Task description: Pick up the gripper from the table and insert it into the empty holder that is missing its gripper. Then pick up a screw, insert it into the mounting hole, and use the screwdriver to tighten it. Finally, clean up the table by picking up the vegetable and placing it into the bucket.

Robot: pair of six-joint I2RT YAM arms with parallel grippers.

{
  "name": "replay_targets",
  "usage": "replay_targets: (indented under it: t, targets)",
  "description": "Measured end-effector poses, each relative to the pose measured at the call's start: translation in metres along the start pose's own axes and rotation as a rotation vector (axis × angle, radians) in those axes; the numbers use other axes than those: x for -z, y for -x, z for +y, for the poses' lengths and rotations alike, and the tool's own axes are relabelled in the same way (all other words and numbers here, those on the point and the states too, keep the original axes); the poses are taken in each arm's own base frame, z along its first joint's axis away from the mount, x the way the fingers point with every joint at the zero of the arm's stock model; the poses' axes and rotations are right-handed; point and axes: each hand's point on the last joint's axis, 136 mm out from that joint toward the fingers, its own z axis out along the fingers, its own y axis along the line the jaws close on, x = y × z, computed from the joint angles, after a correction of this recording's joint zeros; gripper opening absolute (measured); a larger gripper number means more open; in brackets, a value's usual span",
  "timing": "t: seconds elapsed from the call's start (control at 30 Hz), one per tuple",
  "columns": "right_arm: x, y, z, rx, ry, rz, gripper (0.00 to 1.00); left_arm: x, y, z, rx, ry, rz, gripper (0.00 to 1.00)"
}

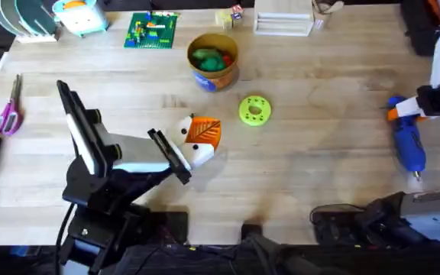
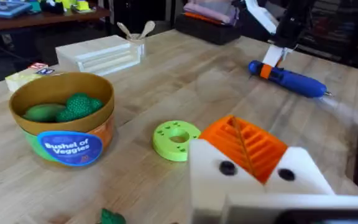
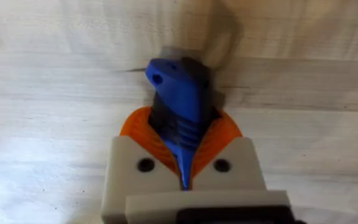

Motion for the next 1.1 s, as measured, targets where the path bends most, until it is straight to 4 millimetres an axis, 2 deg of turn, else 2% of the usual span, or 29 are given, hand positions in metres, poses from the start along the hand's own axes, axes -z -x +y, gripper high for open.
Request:
replay_targets:
  t: [0.13,0.27,0.43,0.57,0.73,0.9,1.0,1.1]
  targets:
    - [0.004,0.003,-0.002,-0.04,-0.005,-0.009,0.024,0.0,0.0,0.0,-0.001,0.0,0.0,0.017]
    - [0.028,0.029,-0.007,-0.103,-0.011,-0.113,0.024,0.0,0.0,0.0,0.0,0.0,0.0,0.017]
    - [0.091,0.074,-0.006,-0.143,0.005,-0.349,0.024,0.0,0.0,0.0,0.0,0.0,0.0,0.017]
    - [0.134,0.09,0.0,-0.155,0.009,-0.482,0.024,0.0,0.0,0.0,0.0,0.0,0.0,0.017]
    - [0.185,0.092,0.009,-0.152,-0.041,-0.626,0.024,0.0,0.0,0.0,0.0,0.0,0.0,0.017]
    - [0.254,0.081,0.028,-0.118,-0.123,-0.802,0.024,0.0,0.0,0.0,0.0,0.0,0.0,0.017]
    - [0.282,0.072,0.046,-0.092,-0.134,-0.88,0.024,0.0,0.0,0.0,0.0,0.0,0.0,0.017]
    - [0.3,0.066,0.061,-0.062,-0.12,-0.947,0.024,0.0,0.0,0.0,0.0,0.0,-0.001,0.017]
